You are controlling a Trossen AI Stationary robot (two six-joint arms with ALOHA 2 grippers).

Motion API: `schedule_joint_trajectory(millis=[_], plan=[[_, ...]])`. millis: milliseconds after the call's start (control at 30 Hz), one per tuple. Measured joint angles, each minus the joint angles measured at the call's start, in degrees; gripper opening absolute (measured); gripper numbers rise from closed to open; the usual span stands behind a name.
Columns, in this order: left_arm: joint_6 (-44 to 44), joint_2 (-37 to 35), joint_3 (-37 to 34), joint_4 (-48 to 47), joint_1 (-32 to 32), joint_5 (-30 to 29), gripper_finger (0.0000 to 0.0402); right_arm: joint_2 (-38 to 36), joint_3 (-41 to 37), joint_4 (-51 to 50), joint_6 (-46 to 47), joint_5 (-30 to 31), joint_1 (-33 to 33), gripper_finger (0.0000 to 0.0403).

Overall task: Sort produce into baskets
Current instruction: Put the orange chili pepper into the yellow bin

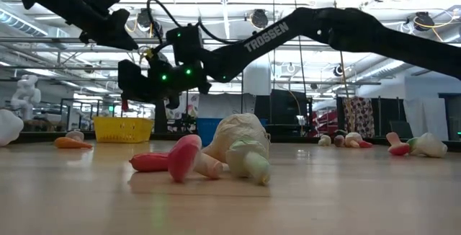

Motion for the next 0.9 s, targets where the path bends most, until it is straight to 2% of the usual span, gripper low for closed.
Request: schedule_joint_trajectory(millis=[300, 500, 600, 767, 900], plan=[[0.0, 0.0, 0.0, 0.0, 0.0, 0.0, 0.0118, 0.0, 0.0, -1.3, 0.3, 0.0, 0.0, 0.0074], [0.0, 0.0, 0.0, 0.0, 0.0, 0.0, 0.0118, 0.0, 0.0, -1.8, -1.0, -0.2, 0.2, 0.0086], [0.0, 0.0, 0.0, 0.0, 0.0, 0.0, 0.0118, -1.3, -0.1, -5.2, -3.4, -0.2, 0.7, 0.0089], [0.4, 0.0, 0.0, -0.1, 0.0, 0.0, 0.0118, -6.0, 0.0, -14.9, -9.7, -0.3, 2.1, 0.0089], [0.4, 0.0, 0.0, -0.5, 0.0, 0.0, 0.0118, -10.0, -0.1, -31.0, -11.7, -0.3, 3.5, 0.0089]])
